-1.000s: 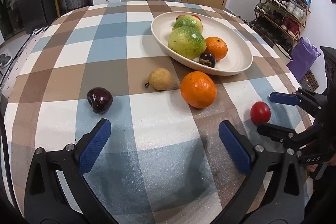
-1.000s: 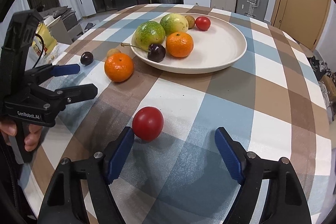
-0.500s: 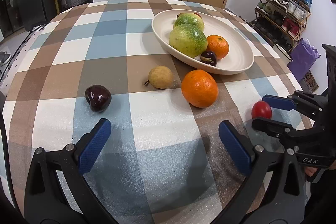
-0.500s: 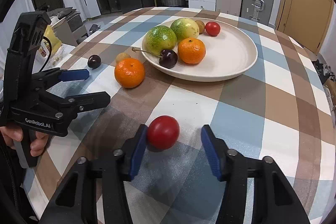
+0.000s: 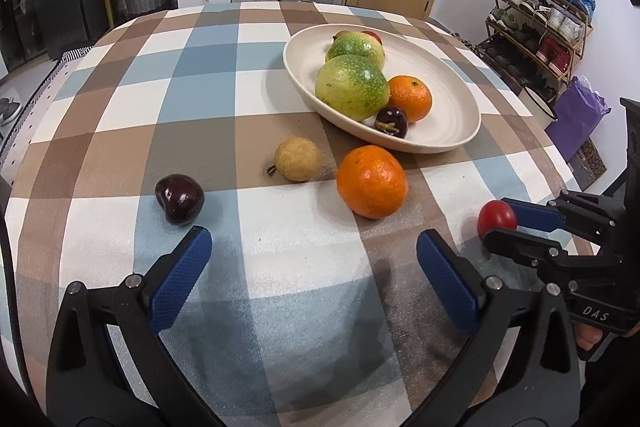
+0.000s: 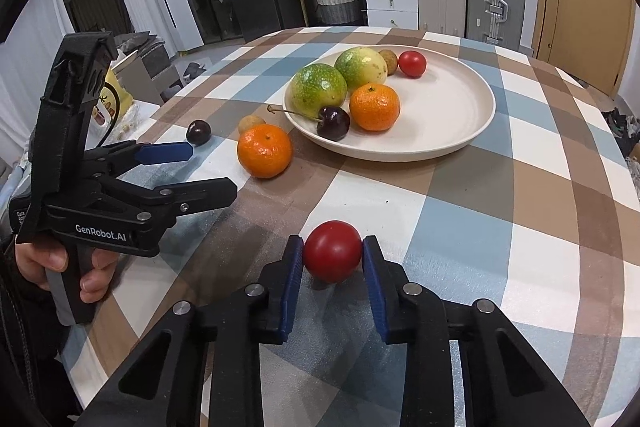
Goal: Organize fruits
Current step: 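Grasp the second red tomato with the right gripper while the left grasps the tangerine, then carry the tomato and tangerine over the plate and open both grippers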
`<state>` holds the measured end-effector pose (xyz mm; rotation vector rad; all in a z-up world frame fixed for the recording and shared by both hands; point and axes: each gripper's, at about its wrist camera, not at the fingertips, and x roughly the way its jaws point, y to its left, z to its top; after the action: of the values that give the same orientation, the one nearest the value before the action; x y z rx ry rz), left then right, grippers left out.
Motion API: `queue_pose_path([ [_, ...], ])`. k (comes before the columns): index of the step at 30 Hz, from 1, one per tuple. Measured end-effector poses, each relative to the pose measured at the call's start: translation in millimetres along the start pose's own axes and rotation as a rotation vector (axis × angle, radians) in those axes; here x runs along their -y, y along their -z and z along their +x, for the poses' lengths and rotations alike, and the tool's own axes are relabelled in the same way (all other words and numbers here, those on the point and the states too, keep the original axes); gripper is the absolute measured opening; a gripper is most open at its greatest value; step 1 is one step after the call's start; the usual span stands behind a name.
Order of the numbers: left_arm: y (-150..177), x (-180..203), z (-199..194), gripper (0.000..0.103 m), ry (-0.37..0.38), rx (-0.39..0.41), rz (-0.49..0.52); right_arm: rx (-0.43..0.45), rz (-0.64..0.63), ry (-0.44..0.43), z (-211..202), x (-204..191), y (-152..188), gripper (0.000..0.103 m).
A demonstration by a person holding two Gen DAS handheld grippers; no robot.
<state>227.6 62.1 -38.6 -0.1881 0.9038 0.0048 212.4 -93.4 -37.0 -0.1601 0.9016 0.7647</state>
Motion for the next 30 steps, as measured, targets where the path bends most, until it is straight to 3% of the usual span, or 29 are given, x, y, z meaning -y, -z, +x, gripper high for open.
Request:
queue_pose_path([
  [5, -10.1, 13.4, 1.9, 0.099, -0.005, 0.020, 0.037, 0.024, 0.019, 0.002, -6.2, 4.0, 0.8, 0.030],
  [10, -18.0, 29.3, 8.8, 0.079, 0.008, 0.022, 0.107, 0.029, 0.042, 0.010, -10.2, 11.2, 2.7, 0.030],
  [17, -21.5, 39.1, 18.5, 0.060, 0.051, 0.009, 0.146, 0.031, 0.067, 0.031, -14.6, 17.4, 6.2, 0.030],
  [21, -21.5, 37.1, 23.3, 0.038, 0.049, 0.004, 0.141, 0.026, 0.069, 0.040, -15.5, 17.0, 7.1, 0.030],
  [30, -13.4, 33.0, 11.3, 0.038, 0.104, 0.025, 0.119, 0.033, 0.059, 0.044, -19.8, 11.8, 8.7, 0.030],
])
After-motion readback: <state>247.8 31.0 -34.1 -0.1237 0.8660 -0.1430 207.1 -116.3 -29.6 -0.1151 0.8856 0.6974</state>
